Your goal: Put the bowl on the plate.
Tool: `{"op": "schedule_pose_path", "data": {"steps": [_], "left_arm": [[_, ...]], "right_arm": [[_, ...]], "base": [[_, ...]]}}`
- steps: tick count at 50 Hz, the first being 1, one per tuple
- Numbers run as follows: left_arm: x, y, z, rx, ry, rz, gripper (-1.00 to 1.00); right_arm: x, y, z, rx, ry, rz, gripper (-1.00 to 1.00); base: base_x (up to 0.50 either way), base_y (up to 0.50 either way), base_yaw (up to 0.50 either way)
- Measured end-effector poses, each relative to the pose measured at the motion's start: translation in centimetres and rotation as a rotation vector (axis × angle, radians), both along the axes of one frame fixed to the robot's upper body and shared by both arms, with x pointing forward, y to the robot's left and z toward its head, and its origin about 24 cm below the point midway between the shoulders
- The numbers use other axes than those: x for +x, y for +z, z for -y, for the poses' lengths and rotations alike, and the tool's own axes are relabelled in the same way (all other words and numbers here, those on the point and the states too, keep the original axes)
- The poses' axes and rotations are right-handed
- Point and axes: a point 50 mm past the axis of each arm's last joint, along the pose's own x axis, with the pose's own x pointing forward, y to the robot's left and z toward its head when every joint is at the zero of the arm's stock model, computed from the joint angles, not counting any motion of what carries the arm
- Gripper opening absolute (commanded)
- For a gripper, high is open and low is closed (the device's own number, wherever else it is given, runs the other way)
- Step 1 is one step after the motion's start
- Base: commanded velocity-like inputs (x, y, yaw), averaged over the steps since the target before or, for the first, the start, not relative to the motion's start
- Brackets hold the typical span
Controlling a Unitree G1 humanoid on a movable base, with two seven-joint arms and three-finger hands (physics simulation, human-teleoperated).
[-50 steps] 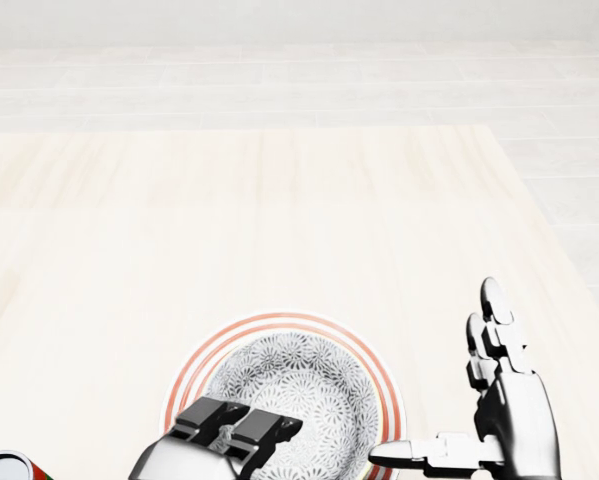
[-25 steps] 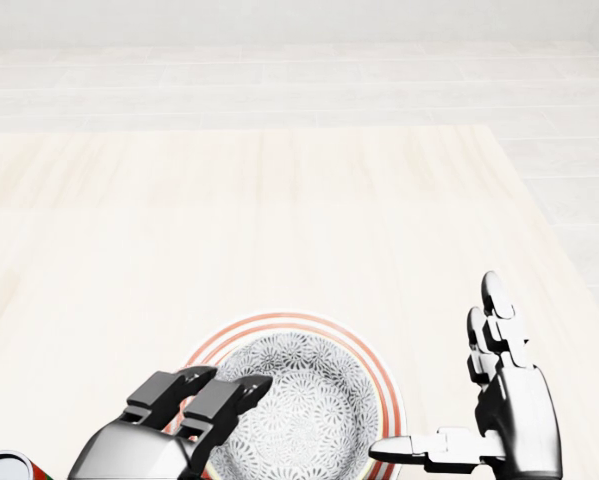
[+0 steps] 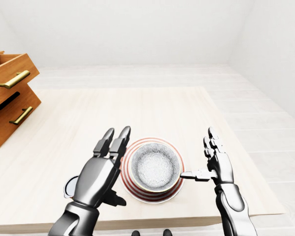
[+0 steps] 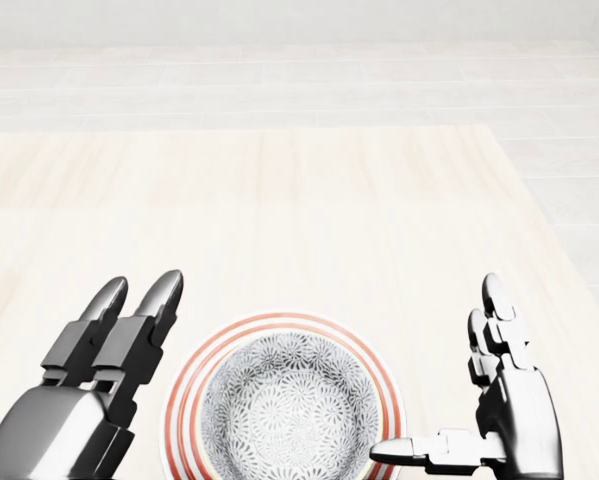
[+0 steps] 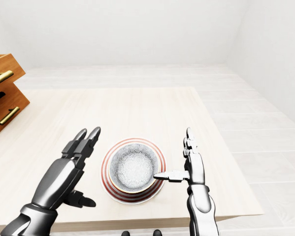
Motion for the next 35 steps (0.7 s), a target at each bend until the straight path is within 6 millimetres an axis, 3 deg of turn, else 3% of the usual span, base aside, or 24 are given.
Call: {"op": "schedule_pose_path", "data": {"steps": [18,35], "left_arm": [[0.6,1.8,-2.1,-0.141,0.073,-0.03,1.0],[0.6,4.6,-3.1,-0.14,0.033,0.071,1.0]], "right_arm": [[-0.1,-0.2,0.0,0.002,-0.002,-0.01,1.0],[-0.1,0.1,-0.1,-0.005,0.003,0.001,1.0]], "base": [[0.0,0.0,0.0],[0.0,0.0,0.0]]}}
